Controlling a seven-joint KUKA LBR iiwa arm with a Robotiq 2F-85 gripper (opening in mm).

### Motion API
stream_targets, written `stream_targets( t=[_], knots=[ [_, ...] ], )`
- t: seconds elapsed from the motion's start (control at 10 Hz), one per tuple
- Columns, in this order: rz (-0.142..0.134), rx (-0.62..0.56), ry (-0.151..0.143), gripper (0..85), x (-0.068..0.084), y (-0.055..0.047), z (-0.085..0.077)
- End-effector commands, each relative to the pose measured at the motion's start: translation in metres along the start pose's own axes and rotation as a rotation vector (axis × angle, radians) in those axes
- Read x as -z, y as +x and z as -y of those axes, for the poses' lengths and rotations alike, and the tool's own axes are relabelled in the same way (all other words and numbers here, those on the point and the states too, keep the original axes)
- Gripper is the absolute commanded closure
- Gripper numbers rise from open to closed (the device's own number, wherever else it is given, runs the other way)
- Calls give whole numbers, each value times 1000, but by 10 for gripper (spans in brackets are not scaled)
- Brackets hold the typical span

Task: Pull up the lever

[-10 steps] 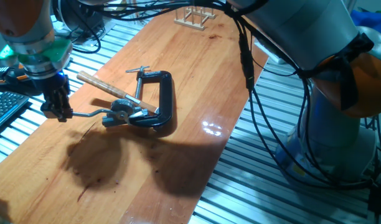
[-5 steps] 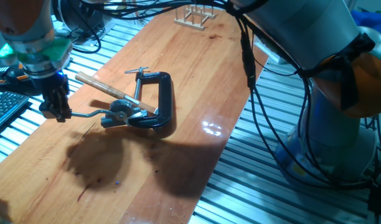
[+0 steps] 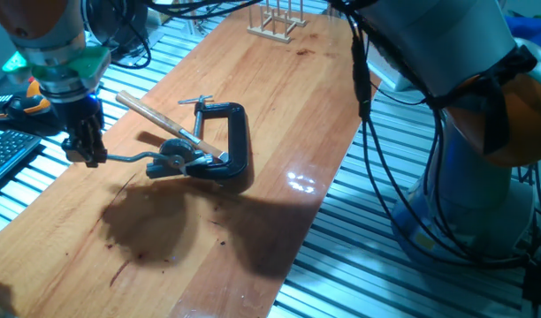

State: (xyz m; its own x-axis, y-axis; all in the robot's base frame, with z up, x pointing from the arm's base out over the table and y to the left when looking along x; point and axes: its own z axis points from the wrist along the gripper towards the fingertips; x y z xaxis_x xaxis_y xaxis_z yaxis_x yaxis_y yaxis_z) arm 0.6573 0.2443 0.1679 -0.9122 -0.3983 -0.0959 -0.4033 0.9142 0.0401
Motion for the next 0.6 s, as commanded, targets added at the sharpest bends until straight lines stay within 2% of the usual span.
stream_targets(
  t=[0.0,0.5],
  knots=[
    [1,-1,2,850,2,1,-1],
    [20,-14,9,850,13,12,-5]
  ],
)
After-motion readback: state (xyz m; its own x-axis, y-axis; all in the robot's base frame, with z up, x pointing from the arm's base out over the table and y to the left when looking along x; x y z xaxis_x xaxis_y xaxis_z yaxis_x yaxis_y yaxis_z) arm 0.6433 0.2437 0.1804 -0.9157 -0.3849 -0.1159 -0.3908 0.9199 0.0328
